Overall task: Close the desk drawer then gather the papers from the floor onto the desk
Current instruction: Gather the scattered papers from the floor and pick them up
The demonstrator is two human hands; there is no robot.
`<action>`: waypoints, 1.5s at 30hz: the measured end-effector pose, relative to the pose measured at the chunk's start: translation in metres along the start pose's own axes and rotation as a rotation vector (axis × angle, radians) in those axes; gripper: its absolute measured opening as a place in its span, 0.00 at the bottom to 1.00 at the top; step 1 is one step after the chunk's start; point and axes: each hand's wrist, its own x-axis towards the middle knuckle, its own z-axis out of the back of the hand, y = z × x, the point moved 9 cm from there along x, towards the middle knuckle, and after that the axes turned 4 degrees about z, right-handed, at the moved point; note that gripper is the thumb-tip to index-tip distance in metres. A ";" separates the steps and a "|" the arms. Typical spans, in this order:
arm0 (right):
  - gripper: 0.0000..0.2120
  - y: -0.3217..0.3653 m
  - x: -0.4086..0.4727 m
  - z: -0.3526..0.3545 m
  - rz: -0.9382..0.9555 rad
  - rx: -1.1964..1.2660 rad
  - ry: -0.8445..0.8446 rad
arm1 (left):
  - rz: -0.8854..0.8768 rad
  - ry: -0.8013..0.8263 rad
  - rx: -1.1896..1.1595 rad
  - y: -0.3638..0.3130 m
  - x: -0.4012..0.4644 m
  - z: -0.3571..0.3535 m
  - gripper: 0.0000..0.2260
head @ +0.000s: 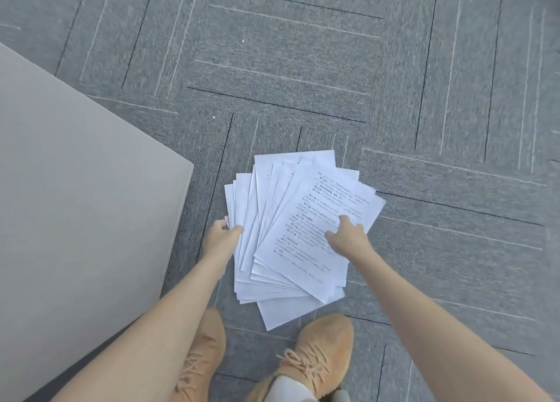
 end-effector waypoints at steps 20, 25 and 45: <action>0.39 -0.001 0.036 -0.026 0.205 -0.236 -0.275 | 0.020 -0.111 -0.148 0.022 0.038 -0.017 0.13; 0.43 0.010 0.029 -0.025 0.238 -0.139 -0.363 | 0.013 -0.103 -0.217 0.024 0.040 -0.017 0.22; 0.45 0.014 0.025 -0.053 0.233 -0.135 -0.294 | 0.077 -0.106 -0.097 0.023 0.028 -0.041 0.26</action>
